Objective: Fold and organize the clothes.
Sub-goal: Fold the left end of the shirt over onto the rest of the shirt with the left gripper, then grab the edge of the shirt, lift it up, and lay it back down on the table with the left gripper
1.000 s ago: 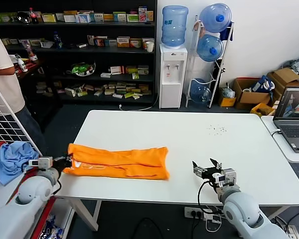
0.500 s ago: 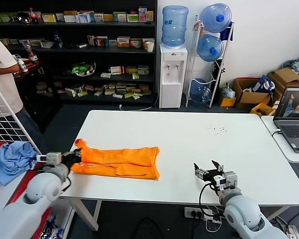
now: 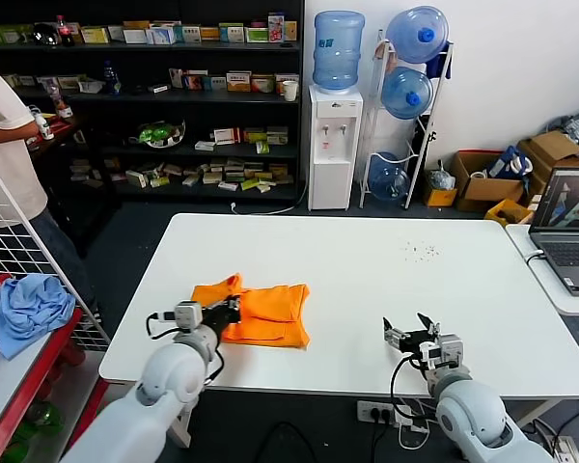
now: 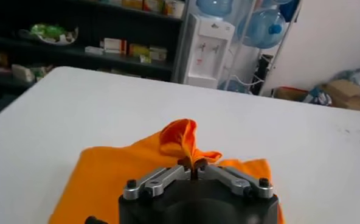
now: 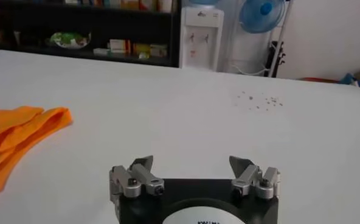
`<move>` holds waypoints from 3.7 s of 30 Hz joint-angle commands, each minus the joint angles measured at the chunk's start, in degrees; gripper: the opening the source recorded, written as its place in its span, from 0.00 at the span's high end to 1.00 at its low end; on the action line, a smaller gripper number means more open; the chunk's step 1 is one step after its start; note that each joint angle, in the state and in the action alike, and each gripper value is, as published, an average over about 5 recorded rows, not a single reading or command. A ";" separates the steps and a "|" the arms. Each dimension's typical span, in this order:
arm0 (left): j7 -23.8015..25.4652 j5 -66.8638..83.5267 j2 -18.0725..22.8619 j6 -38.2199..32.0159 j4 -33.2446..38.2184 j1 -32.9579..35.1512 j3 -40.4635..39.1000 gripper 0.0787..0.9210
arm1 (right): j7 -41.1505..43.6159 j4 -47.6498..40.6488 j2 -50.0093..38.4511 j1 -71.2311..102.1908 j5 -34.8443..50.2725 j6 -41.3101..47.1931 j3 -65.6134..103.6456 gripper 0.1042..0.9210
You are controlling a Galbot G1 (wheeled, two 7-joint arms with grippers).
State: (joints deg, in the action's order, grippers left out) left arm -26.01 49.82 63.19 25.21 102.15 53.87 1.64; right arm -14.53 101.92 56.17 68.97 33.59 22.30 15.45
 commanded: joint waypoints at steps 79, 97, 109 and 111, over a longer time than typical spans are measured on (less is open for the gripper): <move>27.91 8.92 -5.67 7.52 -19.21 -2.93 8.50 0.53 | 3.29 -3.02 -0.75 -0.88 -2.77 -2.42 0.84 0.12; 24.74 10.19 -20.39 9.49 -15.35 -2.24 12.28 0.94 | 3.25 -2.88 -0.17 -2.63 -3.07 -2.06 -1.35 0.12; 25.09 -16.09 -29.98 4.46 -22.21 -6.80 8.93 0.94 | 3.32 -3.13 0.54 -4.67 -3.76 -1.98 -3.56 0.12; 25.17 -19.55 -31.24 3.31 -23.40 -7.73 8.31 0.94 | 3.38 -2.98 0.59 -4.68 -4.23 -2.06 -3.77 0.12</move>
State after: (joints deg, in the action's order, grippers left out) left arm -1.04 49.09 40.51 32.29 83.30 49.26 11.79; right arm -11.26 98.71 56.67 64.98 30.12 20.32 12.60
